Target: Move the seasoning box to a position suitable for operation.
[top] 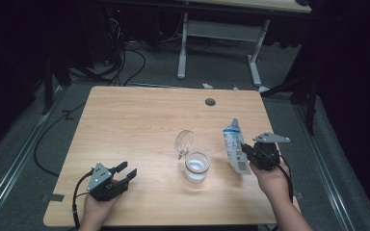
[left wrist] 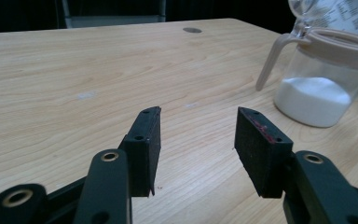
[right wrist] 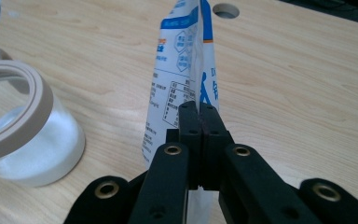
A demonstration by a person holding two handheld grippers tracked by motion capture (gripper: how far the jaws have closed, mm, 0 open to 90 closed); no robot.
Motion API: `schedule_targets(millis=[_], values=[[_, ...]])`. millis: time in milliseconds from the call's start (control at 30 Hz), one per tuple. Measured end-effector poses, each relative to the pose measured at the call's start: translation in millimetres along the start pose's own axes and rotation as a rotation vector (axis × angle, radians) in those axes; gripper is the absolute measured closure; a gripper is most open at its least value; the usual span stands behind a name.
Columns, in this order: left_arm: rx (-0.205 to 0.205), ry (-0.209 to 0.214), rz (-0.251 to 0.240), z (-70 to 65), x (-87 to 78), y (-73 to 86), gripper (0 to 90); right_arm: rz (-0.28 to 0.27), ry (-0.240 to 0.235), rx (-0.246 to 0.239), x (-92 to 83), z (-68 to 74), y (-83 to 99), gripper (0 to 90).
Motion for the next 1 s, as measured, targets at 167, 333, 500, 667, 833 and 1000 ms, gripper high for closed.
schedule_targets(millis=[167,333,500,667,833,1000], values=[[0.028,-0.03,0.037,6.5,-2.8,4.8,51.1,-0.069,-0.019,0.042,1.8,-1.8,9.0,90.0],[0.027,-0.045,0.038,11.1,-6.8,5.8,51.1,-0.123,-0.02,0.052,2.3,-2.8,14.8,90.0],[0.043,-0.053,0.054,12.4,-7.4,8.6,51.4,-0.198,-0.02,0.081,1.1,-4.9,19.7,90.0],[0.073,-0.071,0.073,12.4,-7.3,10.1,51.1,-0.262,-0.036,0.101,0.7,-6.2,26.4,90.0],[0.091,-0.083,0.079,10.8,-7.8,10.0,50.9,-0.31,-0.053,0.114,3.1,-4.7,33.7,90.0],[0.099,-0.093,0.074,11.0,-9.0,10.2,50.8,-0.363,-0.06,0.138,6.6,-6.6,38.7,90.0]])
Point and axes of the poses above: each handheld gripper's, and its own axes: x roughly forward along the jaws, y roughly out of its underside, z roughly to its left, the point moved 5 cm from there along x, roughly forward along the jaws, and after that the axes turned 5 degrees about x, right-handed, at the moved point
